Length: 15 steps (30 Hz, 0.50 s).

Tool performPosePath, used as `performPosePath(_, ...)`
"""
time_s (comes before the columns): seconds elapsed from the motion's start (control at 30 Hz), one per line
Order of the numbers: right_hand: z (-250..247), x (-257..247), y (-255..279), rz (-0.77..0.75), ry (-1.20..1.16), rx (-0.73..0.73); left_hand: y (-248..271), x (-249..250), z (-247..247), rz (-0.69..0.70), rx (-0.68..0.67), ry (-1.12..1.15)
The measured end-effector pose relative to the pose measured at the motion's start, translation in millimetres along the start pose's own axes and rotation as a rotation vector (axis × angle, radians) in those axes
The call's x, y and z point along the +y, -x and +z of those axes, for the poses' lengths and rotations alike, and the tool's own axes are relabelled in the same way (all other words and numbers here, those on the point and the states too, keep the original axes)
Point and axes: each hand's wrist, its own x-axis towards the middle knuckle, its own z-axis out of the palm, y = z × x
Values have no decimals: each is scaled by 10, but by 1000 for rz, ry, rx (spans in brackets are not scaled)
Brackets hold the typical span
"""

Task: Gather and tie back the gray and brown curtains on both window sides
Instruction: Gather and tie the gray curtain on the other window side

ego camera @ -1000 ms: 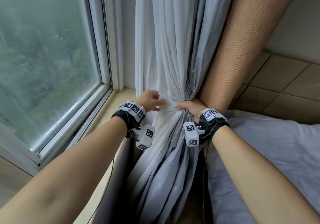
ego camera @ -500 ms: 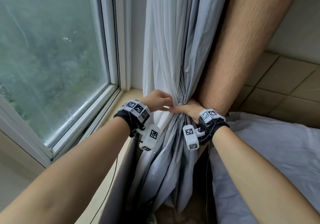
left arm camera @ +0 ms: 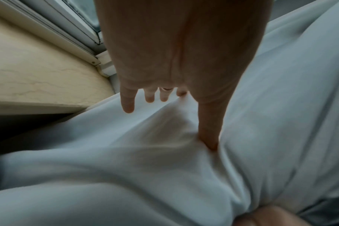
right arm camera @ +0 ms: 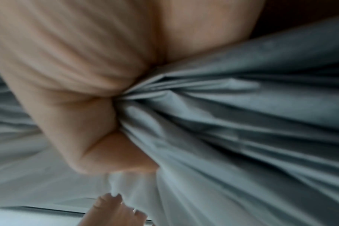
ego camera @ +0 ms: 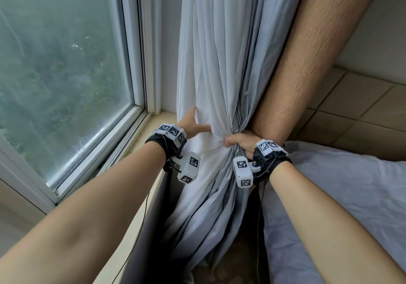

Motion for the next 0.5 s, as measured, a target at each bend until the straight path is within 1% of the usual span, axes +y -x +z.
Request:
performPosePath(0.07, -31, -24, 40, 39, -23, -35, -48, 2, 24, 69, -41, 1)
performPosePath(0.1, -45, -26, 42, 52, -32, -22, -77, -9, 42, 84, -40, -16)
performPosePath(0.13, -58, -13, 24, 57, -43, 2, -91, -8, 56, 78, -16, -10)
performPosePath(0.2, -73, 23, -29, 37, -42, 68, -125, -39, 61, 22, 22, 82)
performPosePath(0.3, -96, 43, -93, -8, -23, 162, -125, -52, 49, -48, 8, 261)
performPosePath(0.4, -52, 0, -107, -17, -10, 231, -78, -66, 11, -56, -19, 314)
performPosePath(0.5, 25, -38, -144, -52, -1, 316, -27, -83, -8, -34, -26, 333)
